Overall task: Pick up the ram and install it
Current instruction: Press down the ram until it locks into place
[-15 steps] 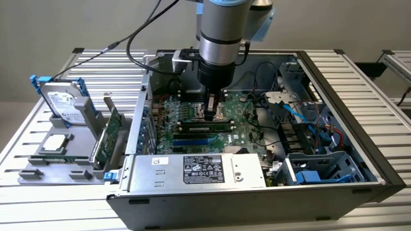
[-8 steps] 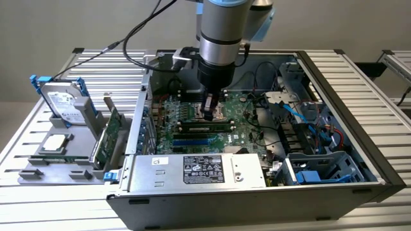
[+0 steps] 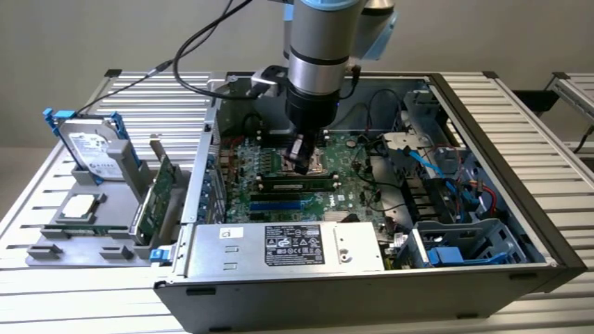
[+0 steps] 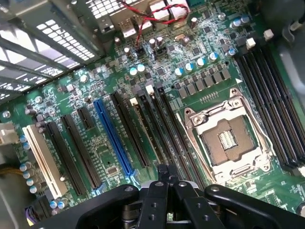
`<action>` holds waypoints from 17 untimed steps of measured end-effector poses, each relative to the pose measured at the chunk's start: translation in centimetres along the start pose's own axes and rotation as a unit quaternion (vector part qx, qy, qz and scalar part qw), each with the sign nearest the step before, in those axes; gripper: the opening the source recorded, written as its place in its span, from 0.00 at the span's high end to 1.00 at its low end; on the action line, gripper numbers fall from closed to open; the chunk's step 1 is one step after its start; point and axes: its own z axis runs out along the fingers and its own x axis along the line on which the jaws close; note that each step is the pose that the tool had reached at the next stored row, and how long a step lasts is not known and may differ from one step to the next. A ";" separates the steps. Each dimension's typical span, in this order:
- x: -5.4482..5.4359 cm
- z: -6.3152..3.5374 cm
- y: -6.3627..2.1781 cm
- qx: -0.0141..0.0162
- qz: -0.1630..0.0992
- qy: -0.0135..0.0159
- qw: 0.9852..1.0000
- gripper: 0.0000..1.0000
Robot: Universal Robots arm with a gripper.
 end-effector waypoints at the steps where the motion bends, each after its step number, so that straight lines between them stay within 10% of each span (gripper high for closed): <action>1: 0.0 0.00 0.00 0.000 0.009 0.000 1.000 0.89; 9: 0.0 0.04 0.00 -0.001 0.078 -0.004 0.997 0.89; 17: 0.0 0.07 0.00 -0.003 0.148 -0.007 0.989 0.89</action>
